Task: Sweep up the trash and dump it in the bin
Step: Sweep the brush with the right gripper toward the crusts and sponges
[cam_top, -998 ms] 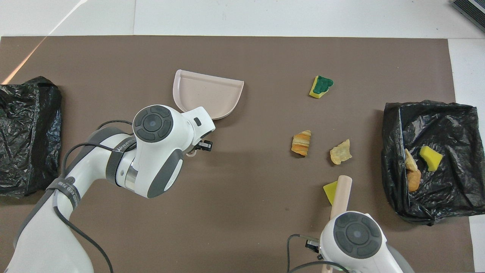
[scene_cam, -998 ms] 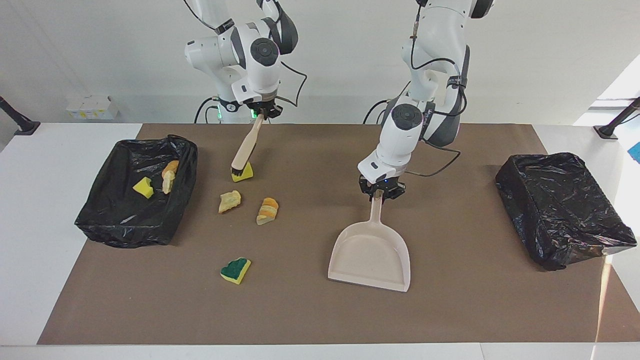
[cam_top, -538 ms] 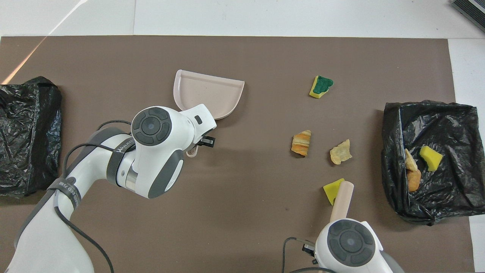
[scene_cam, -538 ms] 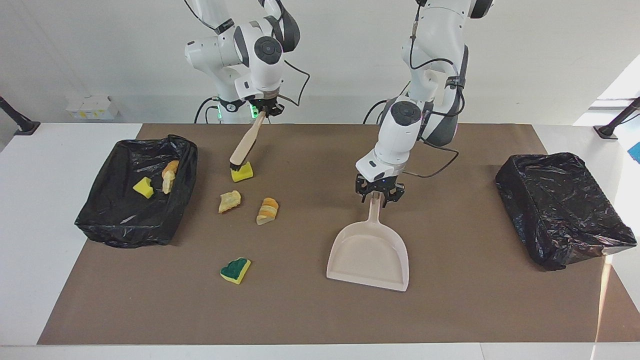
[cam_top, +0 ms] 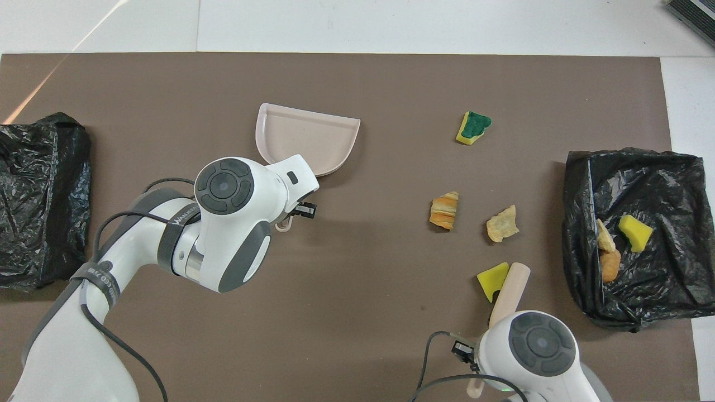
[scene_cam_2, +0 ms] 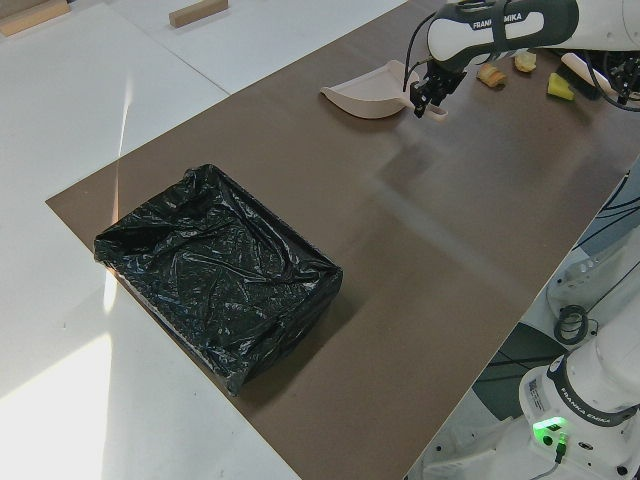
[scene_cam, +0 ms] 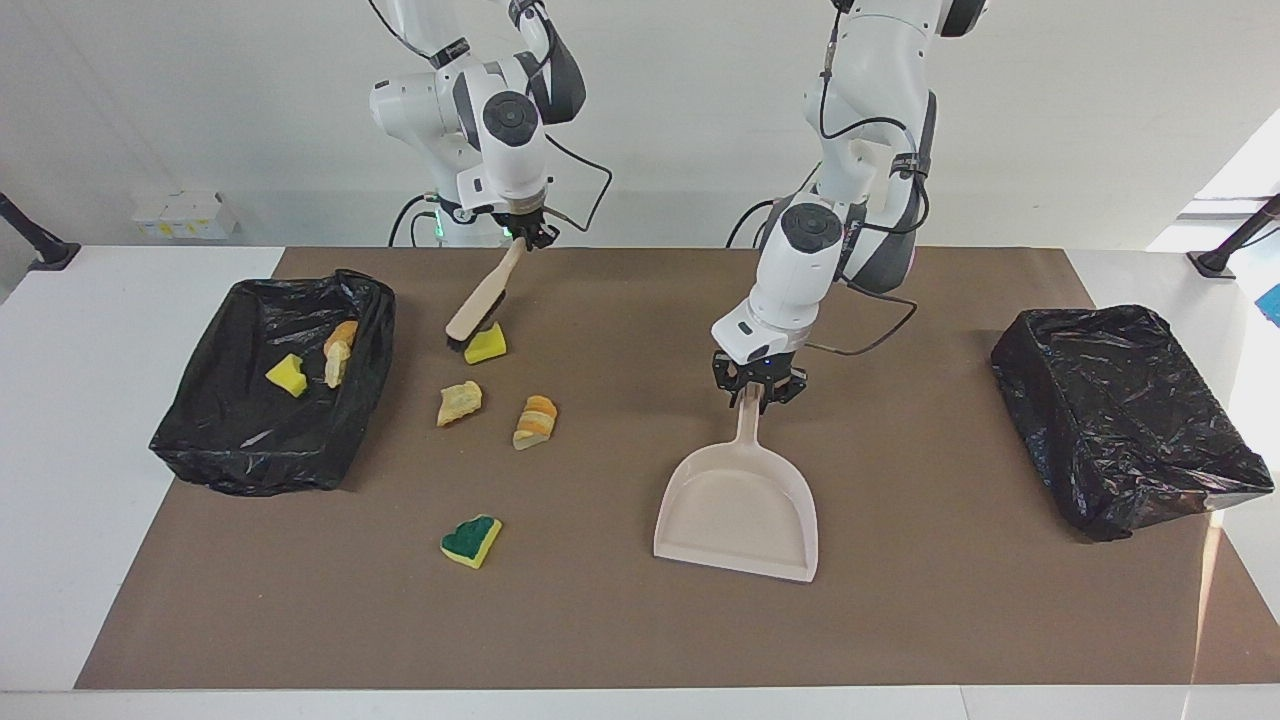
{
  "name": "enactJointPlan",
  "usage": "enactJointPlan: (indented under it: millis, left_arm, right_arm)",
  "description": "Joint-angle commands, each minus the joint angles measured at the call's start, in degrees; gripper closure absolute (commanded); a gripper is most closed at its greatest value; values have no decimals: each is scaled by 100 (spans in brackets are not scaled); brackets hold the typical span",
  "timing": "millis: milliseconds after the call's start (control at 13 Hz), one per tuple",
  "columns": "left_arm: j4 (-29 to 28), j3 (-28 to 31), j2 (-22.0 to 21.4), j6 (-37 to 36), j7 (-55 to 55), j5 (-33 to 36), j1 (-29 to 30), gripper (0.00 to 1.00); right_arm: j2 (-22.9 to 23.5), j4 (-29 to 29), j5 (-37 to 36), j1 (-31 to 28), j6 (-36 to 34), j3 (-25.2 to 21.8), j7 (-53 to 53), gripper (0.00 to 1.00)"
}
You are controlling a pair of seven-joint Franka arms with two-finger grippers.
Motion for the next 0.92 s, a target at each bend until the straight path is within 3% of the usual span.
enactJointPlan:
  millis: [0,154,461,614,845]
  left_arm:
    - [-50,80,-80,-255,39,-21,-82,100]
    - [46,80,-89,-397,179,23,5,100]
    - [379,124,-159,-721,1058,128,261,100]
    - [643,124,-237,-1282,1670,120,418,100]
    - [671,124,-545,-1873,2875,111,735,100]
  right_arm:
    - [220,-4,355,-437,504,23,-497,100]
    - [728,293,427,-658,936,23,-806,100]
    - [1986,1663,418,-720,1237,5,-728,100]
    - [2216,2148,305,-633,896,14,-614,100]
    - [2024,2474,155,-589,158,32,-963,100]
